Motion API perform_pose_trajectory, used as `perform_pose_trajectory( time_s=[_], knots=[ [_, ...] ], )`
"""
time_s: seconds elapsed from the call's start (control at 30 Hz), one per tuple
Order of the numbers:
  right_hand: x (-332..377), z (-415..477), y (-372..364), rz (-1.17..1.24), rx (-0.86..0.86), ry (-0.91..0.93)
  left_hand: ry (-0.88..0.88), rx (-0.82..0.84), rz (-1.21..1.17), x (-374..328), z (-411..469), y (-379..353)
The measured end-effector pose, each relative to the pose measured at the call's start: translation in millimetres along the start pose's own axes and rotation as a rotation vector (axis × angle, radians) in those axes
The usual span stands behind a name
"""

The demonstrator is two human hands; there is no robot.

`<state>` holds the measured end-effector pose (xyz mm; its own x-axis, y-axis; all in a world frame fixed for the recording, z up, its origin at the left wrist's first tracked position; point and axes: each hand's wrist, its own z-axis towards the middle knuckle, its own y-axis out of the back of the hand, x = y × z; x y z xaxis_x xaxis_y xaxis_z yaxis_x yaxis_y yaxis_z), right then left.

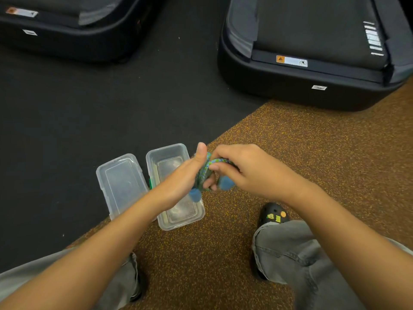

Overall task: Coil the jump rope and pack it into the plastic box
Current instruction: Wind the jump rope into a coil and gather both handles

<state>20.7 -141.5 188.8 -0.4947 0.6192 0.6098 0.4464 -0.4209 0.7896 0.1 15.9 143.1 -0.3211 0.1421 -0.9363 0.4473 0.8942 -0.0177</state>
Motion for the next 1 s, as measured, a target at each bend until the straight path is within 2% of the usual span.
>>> perform_pose_trajectory(
  time_s=[0.2,0.37,0.6,0.73,0.9,1.0],
  knots=[
    [-2,-1,5,0.042,-0.106,-0.050,-0.011,0.054,-0.034,-13,-3,6],
    [0,1,7,0.207,-0.162,-0.068,-0.041,0.107,-0.146,-20,-8,7],
    [3,1,1,0.387,-0.044,-0.107,-0.048,0.150,-0.175,-24,-12,12],
    [13,1,-5,0.674,0.099,-0.177,-0.075,0.161,-0.211,-26,-14,16],
    [17,2,-7,0.875,0.073,-0.259,-0.061,0.205,-0.327,-27,-16,18],
    [18,3,-8,0.842,0.039,-0.244,-0.039,0.244,-0.400,-28,-15,18]
  ],
)
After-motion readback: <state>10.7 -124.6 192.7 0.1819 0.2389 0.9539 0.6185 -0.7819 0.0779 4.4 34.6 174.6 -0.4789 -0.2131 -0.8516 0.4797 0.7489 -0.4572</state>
